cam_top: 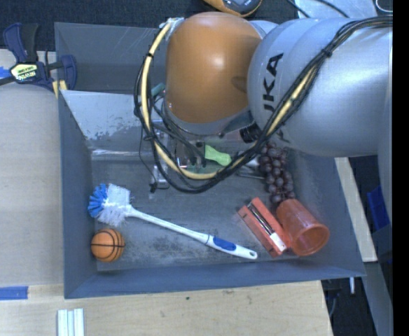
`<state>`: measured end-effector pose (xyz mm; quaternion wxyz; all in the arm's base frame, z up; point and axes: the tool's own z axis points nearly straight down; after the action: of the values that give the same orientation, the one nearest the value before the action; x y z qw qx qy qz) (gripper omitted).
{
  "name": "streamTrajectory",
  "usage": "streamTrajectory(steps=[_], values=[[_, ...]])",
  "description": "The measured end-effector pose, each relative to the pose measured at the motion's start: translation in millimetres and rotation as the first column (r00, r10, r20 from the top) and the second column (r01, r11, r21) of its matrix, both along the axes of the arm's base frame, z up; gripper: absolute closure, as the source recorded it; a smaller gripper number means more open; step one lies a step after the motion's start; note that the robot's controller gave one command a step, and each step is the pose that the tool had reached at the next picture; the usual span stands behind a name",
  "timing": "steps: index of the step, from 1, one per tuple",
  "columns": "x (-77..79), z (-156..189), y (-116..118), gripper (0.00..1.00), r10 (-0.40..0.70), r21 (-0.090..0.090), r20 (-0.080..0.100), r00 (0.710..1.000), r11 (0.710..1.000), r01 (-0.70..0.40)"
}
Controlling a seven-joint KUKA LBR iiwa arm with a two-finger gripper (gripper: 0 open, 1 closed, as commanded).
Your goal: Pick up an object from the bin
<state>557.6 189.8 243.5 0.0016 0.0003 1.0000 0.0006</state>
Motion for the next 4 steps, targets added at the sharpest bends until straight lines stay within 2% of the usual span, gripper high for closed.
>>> streamTrajectory(steps=[1,2,3,4], values=[[9.4,-84,-8,0.00,0.012,-0.004,-0.014,1.000,1.000,-0.012],[-13.5,-130,-14,0.00,-0.085,0.001,0.002,0.996,0.996,0.085],[-19.6,-158,-16,0.00,-0.072,-0.005,-0.016,0.997,0.997,0.072],[-13.0,-168,-17,0.00,-0.133,-0.001,-0.006,0.991,0.991,0.133]])
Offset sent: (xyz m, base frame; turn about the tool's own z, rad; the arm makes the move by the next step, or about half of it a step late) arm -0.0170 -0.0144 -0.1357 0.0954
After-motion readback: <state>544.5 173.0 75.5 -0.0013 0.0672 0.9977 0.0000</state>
